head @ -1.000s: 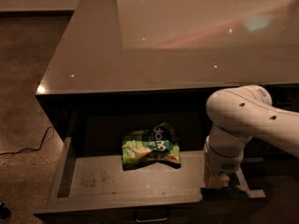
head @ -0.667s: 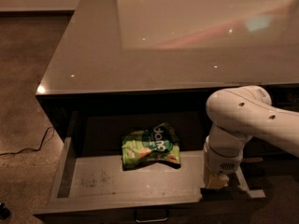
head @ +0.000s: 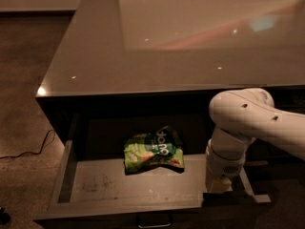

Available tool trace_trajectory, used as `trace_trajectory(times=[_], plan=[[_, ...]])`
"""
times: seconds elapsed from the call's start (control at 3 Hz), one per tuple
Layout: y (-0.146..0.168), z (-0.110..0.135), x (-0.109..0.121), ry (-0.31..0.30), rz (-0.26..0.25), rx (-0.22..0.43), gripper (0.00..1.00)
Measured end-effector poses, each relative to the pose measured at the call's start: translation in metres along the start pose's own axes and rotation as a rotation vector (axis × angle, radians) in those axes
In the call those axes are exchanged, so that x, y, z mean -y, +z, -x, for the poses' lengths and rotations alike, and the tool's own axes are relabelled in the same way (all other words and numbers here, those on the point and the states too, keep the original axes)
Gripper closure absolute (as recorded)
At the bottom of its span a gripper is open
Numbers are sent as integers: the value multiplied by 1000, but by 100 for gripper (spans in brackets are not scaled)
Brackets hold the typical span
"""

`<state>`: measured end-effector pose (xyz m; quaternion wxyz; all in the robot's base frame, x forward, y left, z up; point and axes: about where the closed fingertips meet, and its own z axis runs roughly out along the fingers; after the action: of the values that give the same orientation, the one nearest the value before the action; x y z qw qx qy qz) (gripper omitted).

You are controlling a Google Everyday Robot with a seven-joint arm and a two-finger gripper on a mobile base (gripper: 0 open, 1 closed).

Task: Open top drawer

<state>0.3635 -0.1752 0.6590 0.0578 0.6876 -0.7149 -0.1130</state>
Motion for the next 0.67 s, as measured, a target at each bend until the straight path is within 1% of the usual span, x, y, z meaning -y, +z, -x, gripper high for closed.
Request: trace_trajectory(times=[0.33,0.67], plan=[[0,0,0,0,0,0,100],[1,7,3,-17,-1,9,100]])
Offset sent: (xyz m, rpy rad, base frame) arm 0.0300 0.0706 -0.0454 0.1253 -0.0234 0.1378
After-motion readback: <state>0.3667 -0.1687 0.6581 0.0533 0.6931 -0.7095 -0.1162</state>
